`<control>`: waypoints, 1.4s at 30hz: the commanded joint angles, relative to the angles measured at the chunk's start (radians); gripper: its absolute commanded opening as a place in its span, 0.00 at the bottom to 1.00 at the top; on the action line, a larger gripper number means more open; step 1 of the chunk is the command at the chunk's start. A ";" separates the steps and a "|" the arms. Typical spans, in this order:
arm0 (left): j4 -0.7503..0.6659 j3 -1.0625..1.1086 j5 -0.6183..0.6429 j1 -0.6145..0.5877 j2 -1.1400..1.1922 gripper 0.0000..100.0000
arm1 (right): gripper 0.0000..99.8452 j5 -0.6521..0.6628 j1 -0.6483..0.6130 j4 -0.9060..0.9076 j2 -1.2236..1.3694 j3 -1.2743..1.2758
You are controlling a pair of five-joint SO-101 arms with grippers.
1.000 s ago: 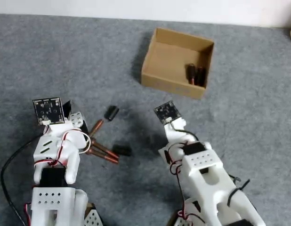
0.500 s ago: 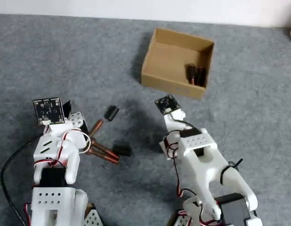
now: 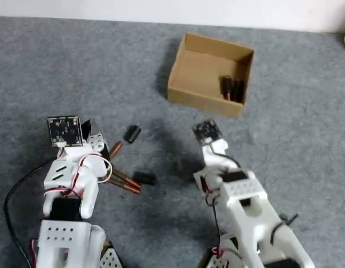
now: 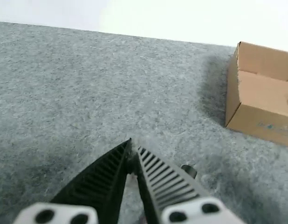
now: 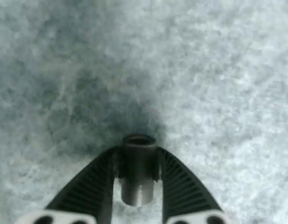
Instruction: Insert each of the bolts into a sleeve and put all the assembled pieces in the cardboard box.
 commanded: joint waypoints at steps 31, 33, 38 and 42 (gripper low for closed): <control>0.356 -0.684 1.034 0.042 1.142 0.12 | 0.00 -0.003 0.051 -0.076 -0.062 0.062; 0.333 -0.684 1.034 0.050 1.185 0.23 | 0.00 -0.003 0.051 -0.076 -0.062 0.062; 0.321 -0.694 1.049 0.091 1.253 0.30 | 0.00 -0.002 0.051 -0.076 -0.062 0.062; 0.321 -0.704 1.063 0.090 1.270 0.24 | 0.00 -0.002 0.051 -0.076 -0.062 0.062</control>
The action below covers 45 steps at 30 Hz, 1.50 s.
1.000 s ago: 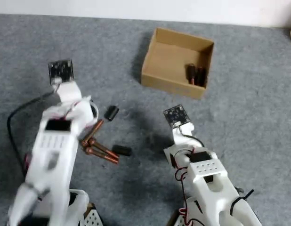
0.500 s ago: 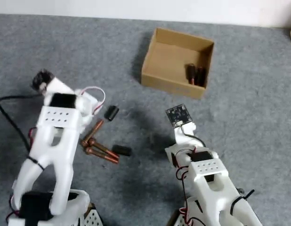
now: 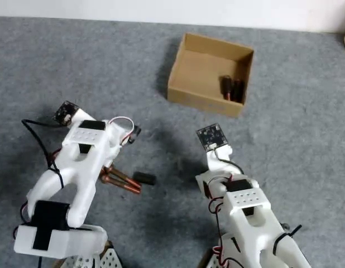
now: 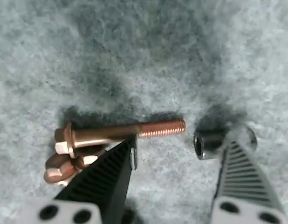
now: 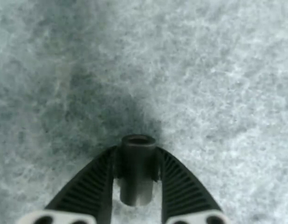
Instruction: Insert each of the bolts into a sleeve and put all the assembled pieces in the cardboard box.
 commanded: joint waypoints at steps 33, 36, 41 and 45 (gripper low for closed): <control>0.074 -0.001 0.104 -0.211 0.012 0.33 | 0.00 0.002 0.019 -0.025 0.005 -0.018; 0.074 0.012 0.103 -0.211 0.025 0.33 | 0.00 0.002 0.019 -0.025 0.005 -0.018; 0.080 -0.056 0.103 -0.217 0.143 0.26 | 0.00 0.002 0.019 -0.025 0.005 -0.018; 0.135 -0.127 0.103 -0.213 0.209 0.24 | 0.00 0.002 0.019 -0.025 0.005 -0.018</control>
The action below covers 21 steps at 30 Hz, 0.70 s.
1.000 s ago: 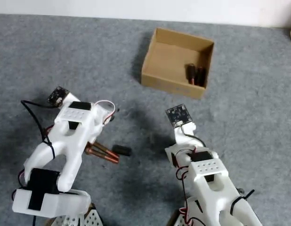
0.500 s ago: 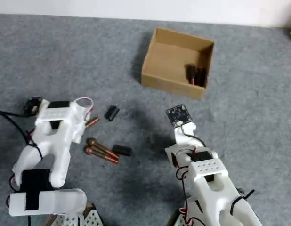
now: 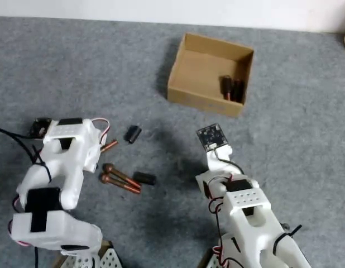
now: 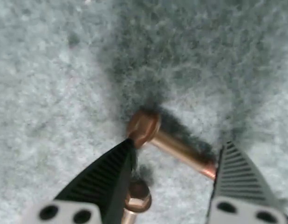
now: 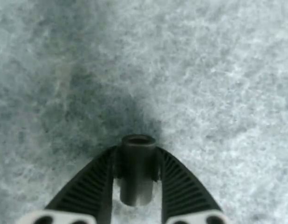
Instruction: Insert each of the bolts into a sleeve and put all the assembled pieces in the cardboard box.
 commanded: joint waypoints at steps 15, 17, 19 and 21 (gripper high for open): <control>0.356 -0.332 -0.064 -0.015 0.226 0.01 | 0.00 0.002 0.019 -0.025 0.005 -0.018; 0.397 -0.351 -0.072 -0.016 0.240 0.01 | 0.00 0.002 0.019 -0.025 0.005 -0.018; 0.417 -0.364 -0.161 -0.013 0.243 0.00 | 0.00 0.002 0.019 -0.025 0.005 -0.018; 0.423 -0.378 -0.292 -0.004 0.242 0.00 | 0.00 0.002 0.019 -0.025 0.005 -0.018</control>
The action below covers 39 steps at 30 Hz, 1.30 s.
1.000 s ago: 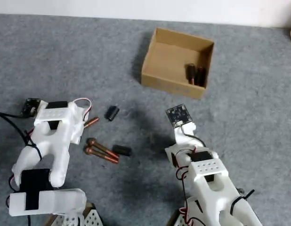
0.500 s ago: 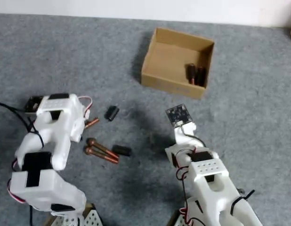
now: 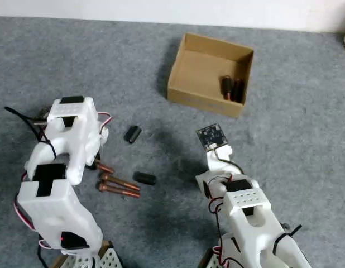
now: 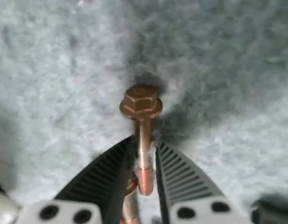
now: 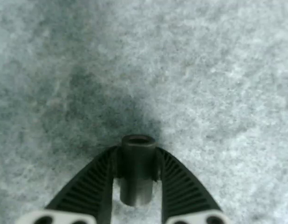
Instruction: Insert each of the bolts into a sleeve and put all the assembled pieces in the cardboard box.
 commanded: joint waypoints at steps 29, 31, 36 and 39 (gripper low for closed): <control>0.427 -0.693 -1.195 0.292 -0.466 0.00 | 0.00 0.002 0.019 -0.025 -0.005 -0.015; 0.427 -0.656 -1.195 0.289 -0.599 0.00 | 0.00 0.002 0.019 -0.025 -0.005 -0.013; 0.425 -0.536 -1.195 0.286 -0.935 0.00 | 0.00 0.002 0.015 -0.024 -0.018 -0.015; 0.425 -0.441 -1.197 0.286 -1.113 0.00 | 0.00 0.002 0.013 -0.024 -0.096 -0.010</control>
